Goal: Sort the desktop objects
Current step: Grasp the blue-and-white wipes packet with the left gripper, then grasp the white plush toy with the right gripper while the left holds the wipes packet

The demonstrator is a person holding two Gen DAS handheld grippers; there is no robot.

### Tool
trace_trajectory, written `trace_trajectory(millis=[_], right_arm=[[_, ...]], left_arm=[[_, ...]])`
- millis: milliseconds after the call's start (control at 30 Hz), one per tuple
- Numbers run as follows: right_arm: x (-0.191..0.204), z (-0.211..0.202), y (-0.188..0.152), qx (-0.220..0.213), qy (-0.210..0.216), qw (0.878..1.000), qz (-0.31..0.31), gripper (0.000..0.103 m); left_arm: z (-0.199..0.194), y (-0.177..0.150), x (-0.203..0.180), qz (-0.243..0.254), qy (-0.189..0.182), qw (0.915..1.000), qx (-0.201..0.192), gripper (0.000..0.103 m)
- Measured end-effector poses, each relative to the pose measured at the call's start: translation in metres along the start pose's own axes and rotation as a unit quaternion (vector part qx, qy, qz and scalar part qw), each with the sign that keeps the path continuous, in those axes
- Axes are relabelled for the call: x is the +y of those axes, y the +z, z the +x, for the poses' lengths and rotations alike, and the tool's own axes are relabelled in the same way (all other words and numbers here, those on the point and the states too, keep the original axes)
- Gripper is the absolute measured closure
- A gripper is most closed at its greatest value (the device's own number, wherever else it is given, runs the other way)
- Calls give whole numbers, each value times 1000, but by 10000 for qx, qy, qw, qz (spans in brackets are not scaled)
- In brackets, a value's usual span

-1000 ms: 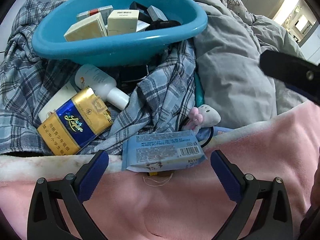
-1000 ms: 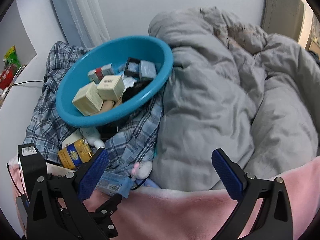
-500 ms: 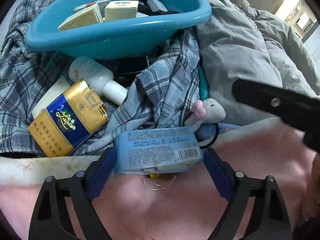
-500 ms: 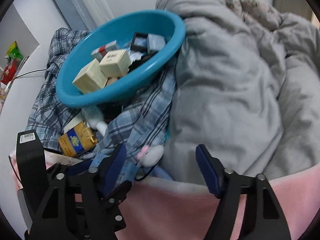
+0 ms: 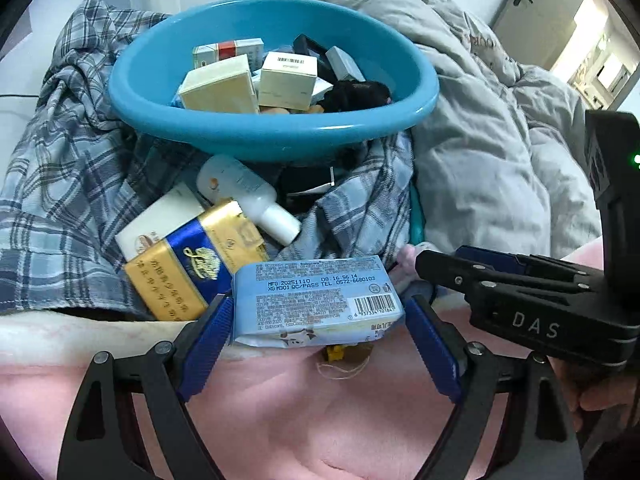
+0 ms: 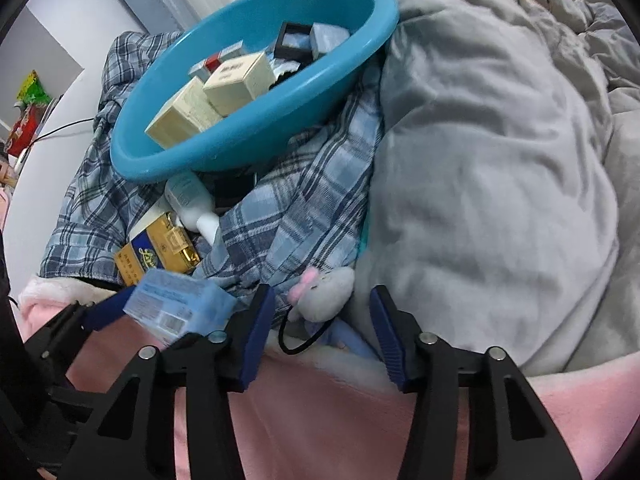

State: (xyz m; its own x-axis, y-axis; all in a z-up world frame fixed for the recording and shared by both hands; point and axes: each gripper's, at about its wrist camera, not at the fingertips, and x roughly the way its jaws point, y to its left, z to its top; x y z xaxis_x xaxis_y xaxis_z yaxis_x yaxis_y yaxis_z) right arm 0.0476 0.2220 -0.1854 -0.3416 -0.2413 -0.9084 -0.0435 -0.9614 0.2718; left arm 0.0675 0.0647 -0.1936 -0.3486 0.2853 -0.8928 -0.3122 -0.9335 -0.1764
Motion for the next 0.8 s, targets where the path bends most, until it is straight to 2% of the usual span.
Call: trace_trajectory(millis=[300,400,500,533,633,800], right_arm=[[0,14,0,94,-36,9999,48,59],[-2,18,0,46,-26,9999,156,59],[3,21,-2,34,-84,10000,1,59],[4,21,-1,32,-111,9999,-37,67],[0,18,-3,-53,-108,9999,112,75],[0,8,-1,-219,-43,9996,199,76]], left_arm=[[10,-1,1,36,204,9998,70,14],[11,-2,5,-53,179,9998,90,14],[8,-1,8,-128,140,9998,25,14],[7,-1,9,-142,145,9998,0,14],[3,1,12,-190,136,9997,-71,14],[-3,8,12,-157,158,9996,-159,14]])
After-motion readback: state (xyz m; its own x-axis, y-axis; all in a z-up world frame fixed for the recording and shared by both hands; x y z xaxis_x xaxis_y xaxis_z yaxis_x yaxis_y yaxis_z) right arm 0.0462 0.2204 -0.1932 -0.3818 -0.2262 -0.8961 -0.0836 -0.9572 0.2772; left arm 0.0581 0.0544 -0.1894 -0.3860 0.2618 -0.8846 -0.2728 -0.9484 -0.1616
